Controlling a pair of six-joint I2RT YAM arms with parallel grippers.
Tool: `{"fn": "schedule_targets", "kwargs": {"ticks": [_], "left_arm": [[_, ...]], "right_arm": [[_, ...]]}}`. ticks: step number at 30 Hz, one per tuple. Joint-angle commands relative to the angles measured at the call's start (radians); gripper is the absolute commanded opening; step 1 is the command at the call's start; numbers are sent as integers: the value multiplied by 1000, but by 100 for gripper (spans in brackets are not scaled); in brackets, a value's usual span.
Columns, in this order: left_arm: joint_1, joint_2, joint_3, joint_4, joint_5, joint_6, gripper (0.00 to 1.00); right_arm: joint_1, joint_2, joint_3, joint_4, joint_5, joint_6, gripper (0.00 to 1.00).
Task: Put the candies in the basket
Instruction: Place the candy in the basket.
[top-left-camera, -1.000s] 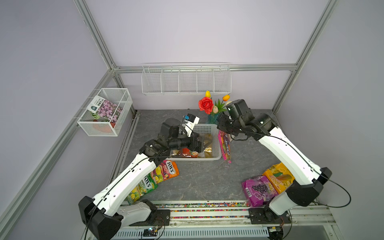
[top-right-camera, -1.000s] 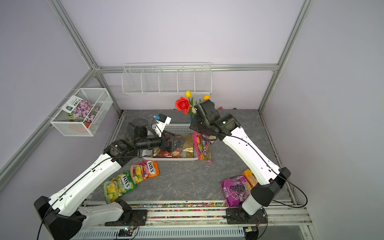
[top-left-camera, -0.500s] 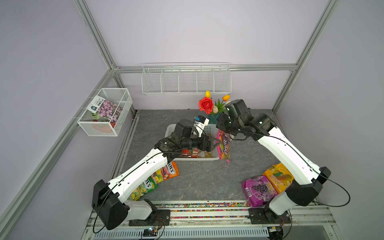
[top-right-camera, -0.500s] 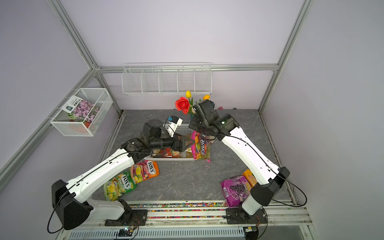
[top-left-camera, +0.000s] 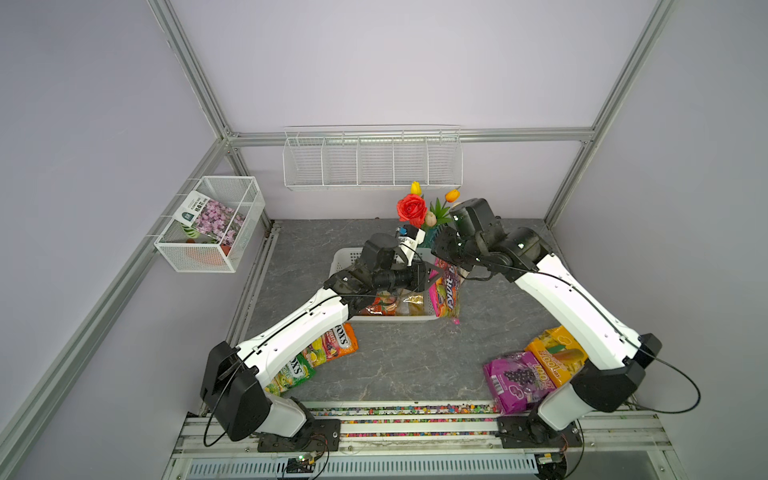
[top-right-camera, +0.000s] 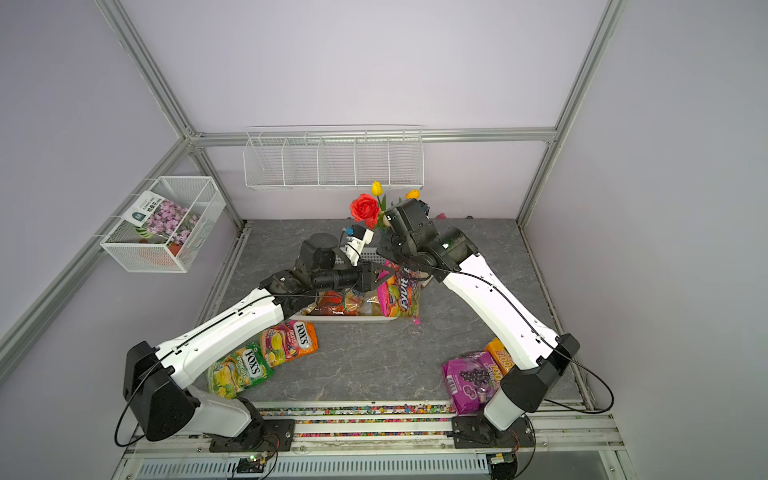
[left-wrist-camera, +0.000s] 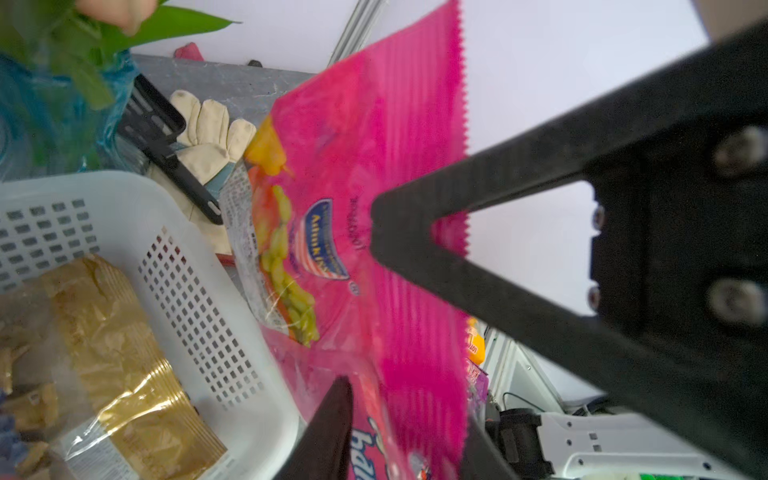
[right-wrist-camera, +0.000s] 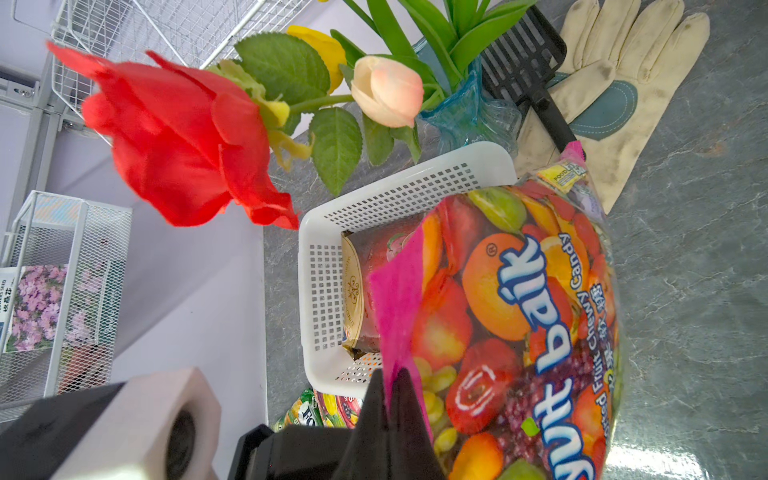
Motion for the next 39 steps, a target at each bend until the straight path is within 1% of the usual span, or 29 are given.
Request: {"fn": "schedule_targets", "kwargs": {"ticks": [1, 4, 6, 9, 10, 12, 14, 16, 17, 19, 22, 27, 30, 34, 39], "left_arm": [[-6, 28, 40, 15, 17, 10, 0], [-8, 44, 73, -13, 11, 11, 0], [-7, 44, 99, -44, -15, 8, 0], [-8, 39, 156, -123, -129, -48, 0], [-9, 40, 173, -136, -140, -54, 0], [-9, 41, 215, -164, -149, -80, 0], [-8, 37, 248, -185, -154, -92, 0], [-7, 29, 265, -199, -175, -94, 0], [-5, 22, 269, -208, -196, -94, 0], [0, 10, 262, -220, -236, -85, 0], [33, -1, 242, -231, -252, -83, 0], [114, -55, 162, -207, -264, -83, 0], [127, -76, 135, -231, -318, -32, 0], [145, -82, 81, -247, -385, 12, 0], [189, -35, -6, -239, -393, 16, 0]], "right_arm": [[12, -33, 15, 145, 7, 7, 0], [12, -52, -12, 147, 21, -11, 0], [9, -75, -37, 149, 47, -51, 0], [-5, -119, -85, 180, 68, -154, 0], [-11, -136, -102, 198, 61, -190, 4], [-27, -175, -144, 225, 42, -260, 28], [-38, -206, -177, 234, 42, -310, 46], [-41, -232, -205, 235, 51, -353, 56], [-41, -242, -218, 234, 57, -366, 60], [-42, -259, -254, 240, 54, -391, 63], [-44, -277, -332, 267, 12, -442, 66], [-44, -260, -450, 270, -110, -532, 66], [-43, -246, -524, 292, -169, -550, 64], [-44, -224, -599, 344, -203, -559, 64], [-43, -139, -594, 340, -249, -548, 64]]}}
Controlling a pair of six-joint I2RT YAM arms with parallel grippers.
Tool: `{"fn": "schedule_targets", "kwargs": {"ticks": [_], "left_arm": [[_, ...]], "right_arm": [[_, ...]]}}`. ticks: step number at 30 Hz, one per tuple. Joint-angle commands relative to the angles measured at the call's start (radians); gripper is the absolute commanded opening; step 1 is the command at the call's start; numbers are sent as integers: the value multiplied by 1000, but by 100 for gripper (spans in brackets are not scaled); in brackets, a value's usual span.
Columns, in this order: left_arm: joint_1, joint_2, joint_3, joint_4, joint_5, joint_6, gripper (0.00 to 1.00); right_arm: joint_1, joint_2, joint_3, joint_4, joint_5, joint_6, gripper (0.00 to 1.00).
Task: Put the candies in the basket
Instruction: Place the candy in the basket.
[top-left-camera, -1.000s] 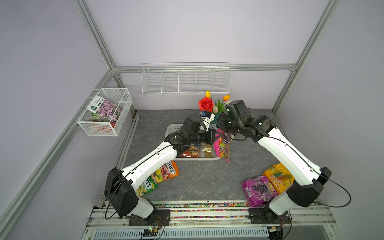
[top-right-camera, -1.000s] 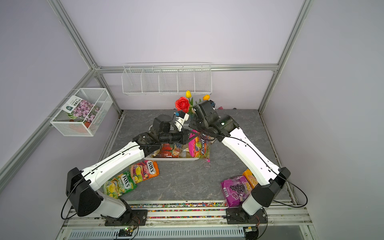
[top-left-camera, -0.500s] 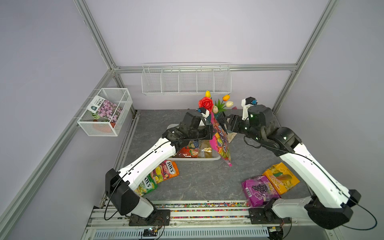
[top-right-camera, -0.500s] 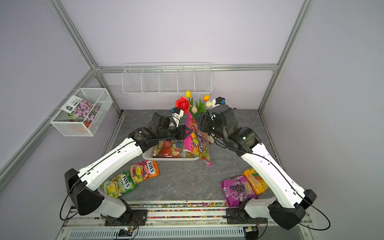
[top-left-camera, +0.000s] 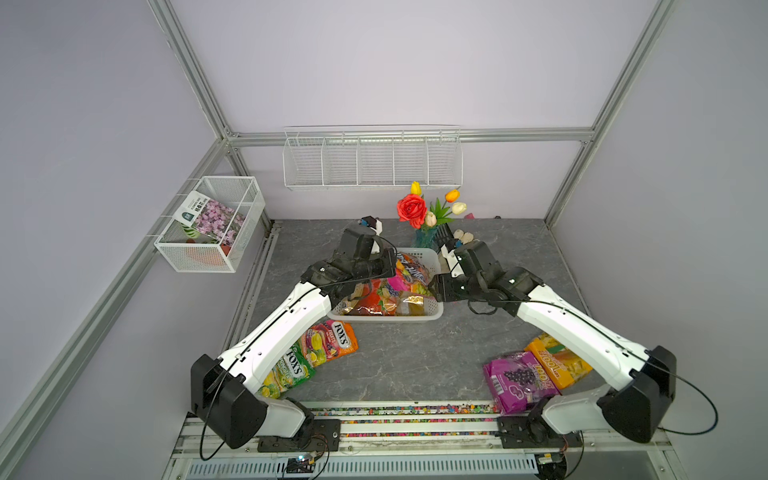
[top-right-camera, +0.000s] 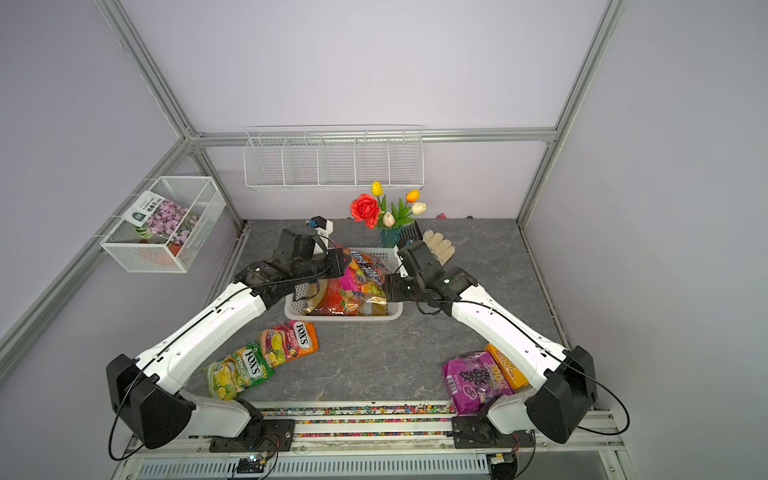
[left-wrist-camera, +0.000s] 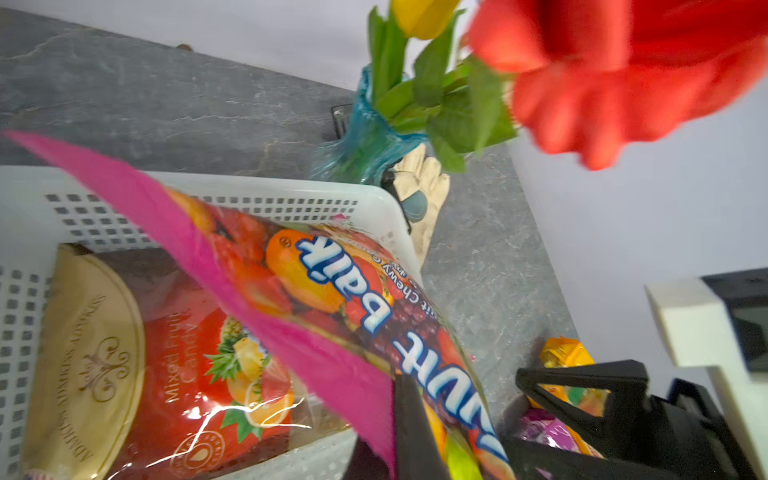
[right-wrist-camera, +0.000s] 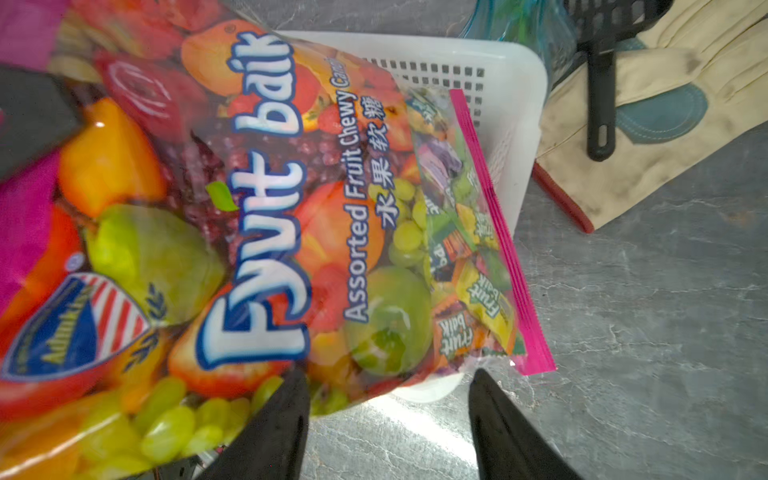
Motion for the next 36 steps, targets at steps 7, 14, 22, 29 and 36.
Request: {"fn": "schedule_targets", "kwargs": {"ticks": [7, 14, 22, 29, 36], "left_arm": [[89, 58, -109, 54, -31, 77, 0], [196, 115, -99, 5, 48, 100, 0], [215, 221, -103, 14, 51, 143, 0], [176, 268, -90, 114, 85, 136, 0], [99, 348, -31, 107, 29, 171, 0]], "right_arm": [[-4, 46, -74, 120, -91, 27, 62], [-2, 63, -118, 97, -78, 44, 62], [3, 83, -106, 81, -67, 58, 61], [10, 99, -89, 63, 46, 82, 59], [10, 132, -67, 94, -18, 70, 56]]}}
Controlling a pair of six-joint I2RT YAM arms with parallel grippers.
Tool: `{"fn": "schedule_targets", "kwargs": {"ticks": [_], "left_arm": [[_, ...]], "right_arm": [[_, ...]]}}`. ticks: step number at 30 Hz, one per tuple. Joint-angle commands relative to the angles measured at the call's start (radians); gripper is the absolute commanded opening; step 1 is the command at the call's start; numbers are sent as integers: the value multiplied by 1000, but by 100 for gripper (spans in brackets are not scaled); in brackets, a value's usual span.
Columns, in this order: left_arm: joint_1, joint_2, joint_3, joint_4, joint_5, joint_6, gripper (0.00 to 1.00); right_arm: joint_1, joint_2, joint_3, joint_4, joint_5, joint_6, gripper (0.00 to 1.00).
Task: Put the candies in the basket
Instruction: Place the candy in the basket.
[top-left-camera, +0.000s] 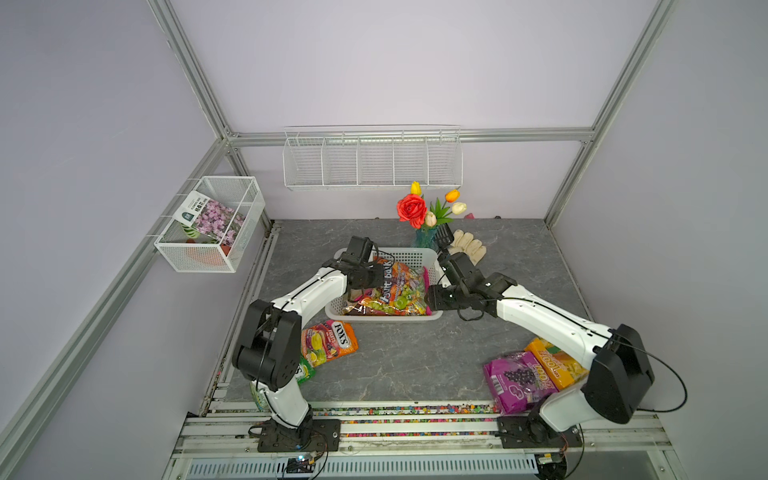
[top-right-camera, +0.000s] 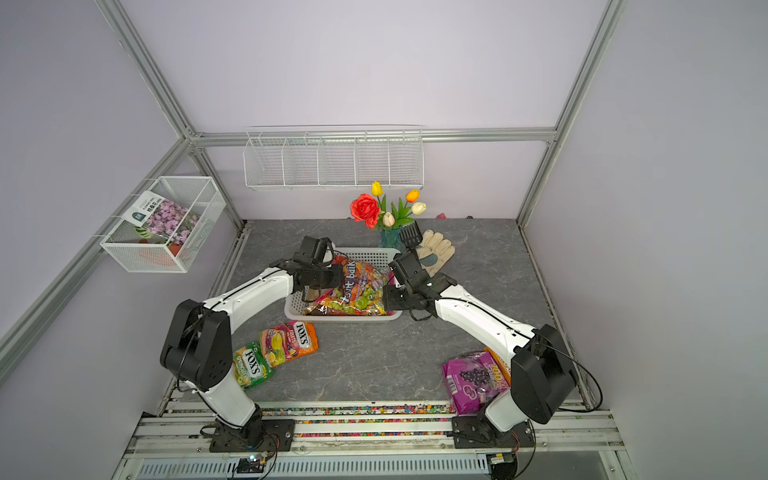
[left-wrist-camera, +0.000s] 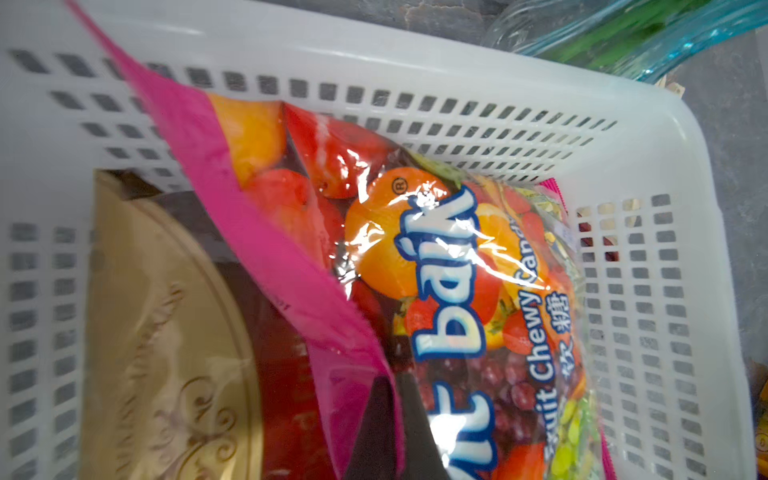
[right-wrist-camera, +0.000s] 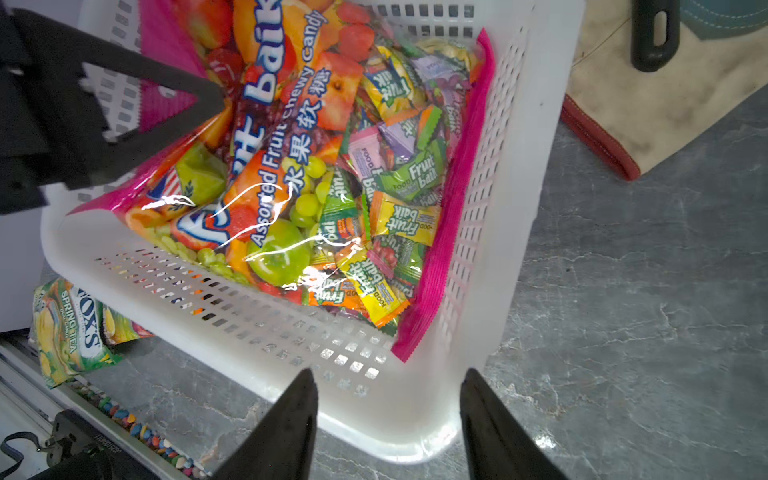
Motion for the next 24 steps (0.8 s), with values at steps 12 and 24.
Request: {"fn": "schedule_targets", "kwargs": {"ticks": [12, 24], "left_arm": [[50, -75, 23, -89, -16, -14, 0], [133, -128, -8, -145, -64, 2, 29]], "right_arm": [[96, 169, 148, 131, -114, -89, 58], [126, 374, 266, 284, -416, -98, 39]]}}
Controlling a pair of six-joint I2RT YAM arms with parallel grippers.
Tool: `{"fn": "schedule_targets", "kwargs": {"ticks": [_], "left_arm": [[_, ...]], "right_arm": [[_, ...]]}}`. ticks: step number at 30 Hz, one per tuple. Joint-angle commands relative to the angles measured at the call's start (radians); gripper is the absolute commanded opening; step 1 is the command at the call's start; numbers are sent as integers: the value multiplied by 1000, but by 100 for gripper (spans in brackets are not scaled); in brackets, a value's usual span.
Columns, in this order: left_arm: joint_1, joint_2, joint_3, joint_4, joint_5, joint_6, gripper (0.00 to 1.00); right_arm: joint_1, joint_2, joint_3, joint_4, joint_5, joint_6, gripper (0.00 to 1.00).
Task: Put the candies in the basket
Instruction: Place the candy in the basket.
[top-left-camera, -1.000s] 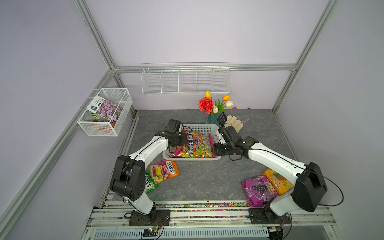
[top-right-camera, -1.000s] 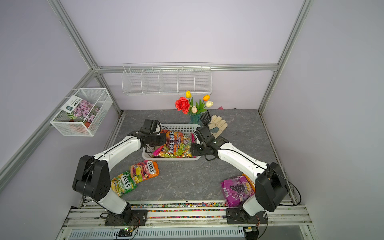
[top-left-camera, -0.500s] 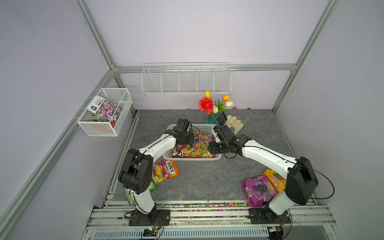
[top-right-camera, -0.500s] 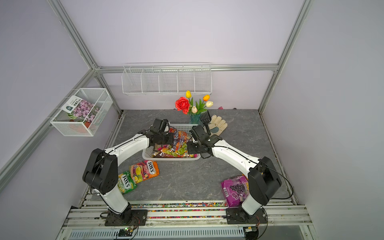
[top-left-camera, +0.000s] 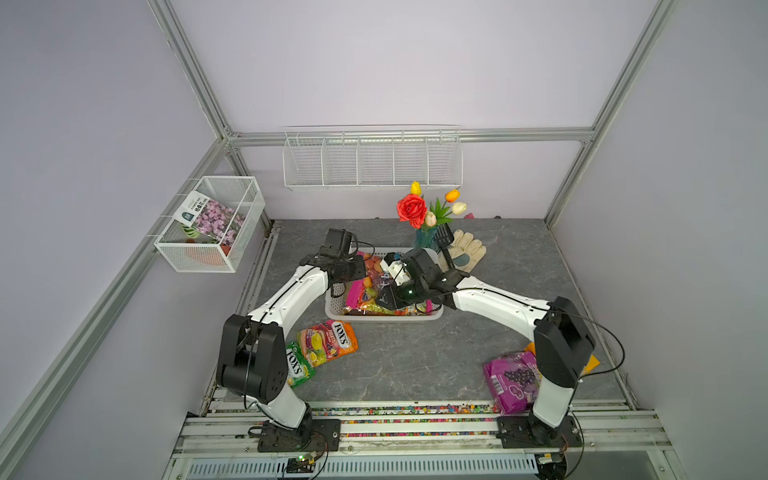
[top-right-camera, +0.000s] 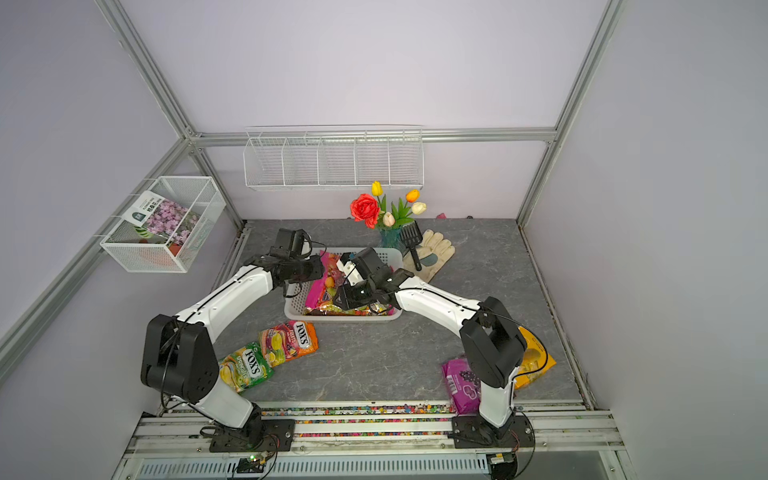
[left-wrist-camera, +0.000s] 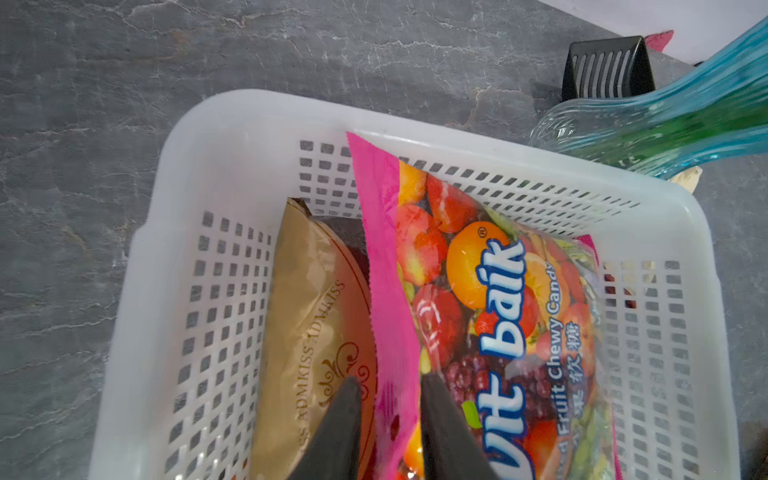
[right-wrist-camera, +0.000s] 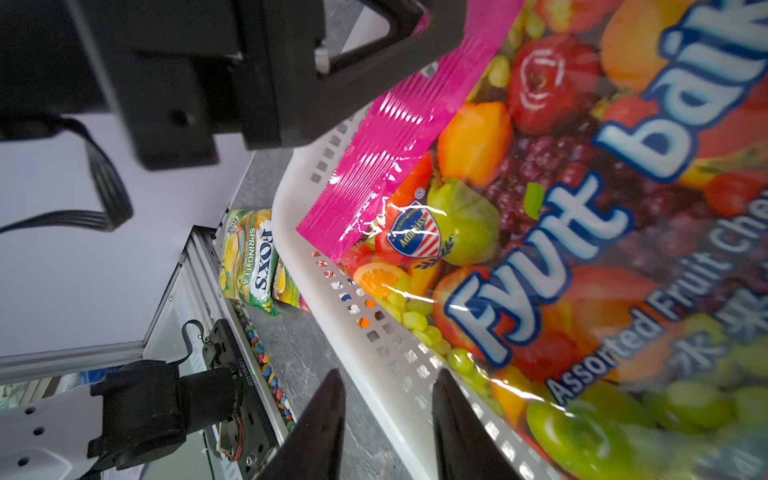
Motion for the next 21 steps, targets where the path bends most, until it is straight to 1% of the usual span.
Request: {"fn": "schedule_targets", "kwargs": {"ticks": [1, 3, 5, 10, 15, 21], "left_arm": [[-1, -6, -15, -37, -26, 8, 29], [-2, -7, -19, -45, -25, 0, 28], [-1, -13, -32, -40, -30, 1, 27], [-1, -5, -58, -71, -69, 11, 24], [-7, 34, -63, -110, -94, -3, 23], [-11, 53, -52, -104, -147, -5, 23]], "right_arm": [[4, 67, 50, 9, -37, -35, 38], [4, 116, 68, -15, -29, -49, 34], [4, 146, 63, -29, -11, -52, 32], [3, 184, 46, -138, 86, -75, 25], [1, 129, -63, -137, 139, -83, 25], [1, 12, -84, -133, 138, -71, 29]]}}
